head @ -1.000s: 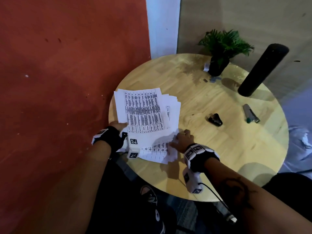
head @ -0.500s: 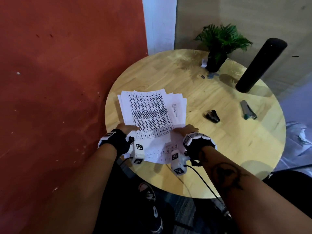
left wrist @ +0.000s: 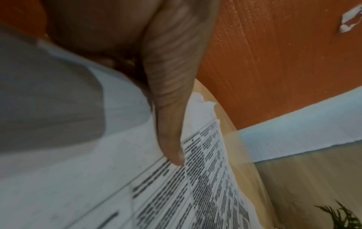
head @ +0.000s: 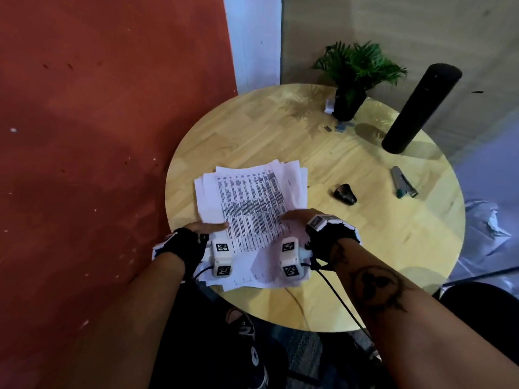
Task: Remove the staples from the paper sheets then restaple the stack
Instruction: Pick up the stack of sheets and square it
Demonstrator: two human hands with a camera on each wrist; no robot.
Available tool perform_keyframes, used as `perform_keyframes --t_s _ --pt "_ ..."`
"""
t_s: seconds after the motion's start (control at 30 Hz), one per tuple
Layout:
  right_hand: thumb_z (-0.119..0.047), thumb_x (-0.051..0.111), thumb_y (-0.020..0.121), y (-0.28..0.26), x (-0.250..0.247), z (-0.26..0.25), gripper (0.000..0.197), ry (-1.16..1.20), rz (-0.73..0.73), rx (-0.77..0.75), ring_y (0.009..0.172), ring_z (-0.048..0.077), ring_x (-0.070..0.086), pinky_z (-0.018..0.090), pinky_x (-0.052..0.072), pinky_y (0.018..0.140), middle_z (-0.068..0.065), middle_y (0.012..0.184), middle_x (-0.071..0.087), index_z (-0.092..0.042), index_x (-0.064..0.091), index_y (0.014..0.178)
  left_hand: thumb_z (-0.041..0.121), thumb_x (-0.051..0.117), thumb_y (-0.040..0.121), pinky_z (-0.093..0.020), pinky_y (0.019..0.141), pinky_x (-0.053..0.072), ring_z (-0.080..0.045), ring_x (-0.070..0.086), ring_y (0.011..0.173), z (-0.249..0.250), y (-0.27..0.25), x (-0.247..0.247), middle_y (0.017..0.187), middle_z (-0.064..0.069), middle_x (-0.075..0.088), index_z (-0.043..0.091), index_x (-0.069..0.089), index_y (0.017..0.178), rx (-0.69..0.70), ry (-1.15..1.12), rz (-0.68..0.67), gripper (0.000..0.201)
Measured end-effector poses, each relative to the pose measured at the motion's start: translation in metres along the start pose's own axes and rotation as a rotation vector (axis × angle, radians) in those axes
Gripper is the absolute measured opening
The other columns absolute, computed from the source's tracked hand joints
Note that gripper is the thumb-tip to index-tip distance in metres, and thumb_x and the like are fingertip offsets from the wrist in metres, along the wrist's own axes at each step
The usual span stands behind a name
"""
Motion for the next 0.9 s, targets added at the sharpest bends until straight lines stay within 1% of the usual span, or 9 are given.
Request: perform_keyframes --t_s 0.1,0.23,0.37,0.47,0.57,0.67,0.8,0.83,0.9 --pt "-0.032 0.060 0.083 0.006 0.005 0.015 0.013 -0.039 -0.010 0.033 0.103 0.016 0.060 0.020 0.045 0.084 -0.008 0.124 0.060 -0.037 0.069 0.091 0.061 0.067 0.070 -0.040 0.117 0.018 -0.025 0.022 0.144 0.000 -0.005 0.011 0.155 -0.004 0.025 0.016 0.035 0.145 0.063 -0.131 -0.051 0.093" --pt "-0.026 0.063 0.082 -0.010 0.004 0.027 0.015 -0.183 -0.122 0.024 0.094 0.026 0.061 0.033 0.053 0.086 0.003 0.111 0.060 -0.024 0.069 0.095 0.028 0.080 0.070 -0.020 0.099 0.028 -0.025 0.030 0.138 -0.003 -0.010 0.035 0.141 0.001 0.037 0.003 0.035 0.141 0.154 -0.193 -0.005 0.088" --pt "-0.006 0.078 0.064 -0.008 -0.023 0.028 0.018 0.216 0.025 0.064 0.084 0.022 0.057 0.027 0.053 0.065 0.009 0.092 0.060 -0.009 0.063 0.073 0.026 0.092 0.051 -0.047 0.108 0.034 -0.030 0.042 0.132 0.016 -0.024 0.037 0.144 -0.013 0.044 0.004 0.042 0.138 0.310 -0.378 -0.013 0.103" --pt "-0.006 0.081 0.043 -0.029 -0.052 0.023 0.056 0.618 0.094 -0.150 0.090 0.034 0.064 0.051 0.054 0.083 0.020 0.101 0.068 0.002 0.066 0.096 0.004 0.072 0.073 -0.051 0.096 0.046 -0.030 0.060 0.113 0.052 -0.063 0.035 0.123 -0.014 0.063 0.004 0.059 0.121 0.491 -0.570 -0.103 0.050" --pt "-0.008 0.086 0.043 -0.066 -0.093 0.013 0.061 0.831 0.124 -0.383 0.085 0.020 0.068 0.036 0.057 0.079 0.006 0.093 0.073 -0.007 0.067 0.101 0.004 0.069 0.070 -0.025 0.080 0.055 -0.009 0.069 0.091 0.095 -0.114 0.023 0.094 0.007 0.074 0.017 0.068 0.100 0.731 -0.482 -0.224 0.033" --pt "-0.006 0.088 0.033 -0.110 -0.123 -0.001 0.046 0.867 0.032 -0.577 0.073 0.007 0.069 0.020 0.055 0.066 -0.006 0.075 0.073 -0.019 0.076 0.076 0.027 0.090 0.045 -0.016 0.071 0.054 -0.001 0.069 0.089 0.123 -0.154 0.013 0.091 0.015 0.073 0.032 0.077 0.085 0.843 -0.359 -0.375 0.043" --pt "-0.025 0.094 0.010 -0.126 -0.109 0.005 0.054 1.083 -0.131 -0.429 0.059 0.013 0.068 0.022 0.054 0.052 0.003 0.065 0.071 -0.010 0.075 0.058 0.032 0.097 0.018 -0.025 0.063 0.057 -0.013 0.072 0.076 0.125 -0.149 0.020 0.085 0.001 0.075 0.018 0.077 0.088 0.683 -0.401 -0.476 0.074" --pt "-0.024 0.095 0.021 -0.123 -0.103 0.008 0.049 1.108 -0.135 -0.331 0.062 0.015 0.068 0.023 0.053 0.054 0.005 0.072 0.072 -0.009 0.075 0.063 0.030 0.097 0.021 -0.028 0.066 0.058 -0.017 0.072 0.077 0.117 -0.135 0.025 0.088 -0.003 0.075 0.013 0.073 0.098 0.561 -0.398 -0.445 0.083" --pt "-0.017 0.081 0.066 -0.103 -0.083 0.025 0.028 1.039 -0.063 -0.103 0.080 0.013 0.061 0.022 0.046 0.070 0.002 0.096 0.066 -0.005 0.072 0.089 0.030 0.093 0.047 -0.036 0.089 0.052 -0.025 0.067 0.099 0.093 -0.106 0.038 0.107 -0.008 0.069 0.006 0.062 0.118 0.336 -0.313 -0.347 0.081"
Point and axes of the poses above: each hand's wrist, its own y-axis towards the middle knuckle, its own x-axis out of the palm, z = x × y, the point moved 1 cm from there along y, towards the middle knuckle
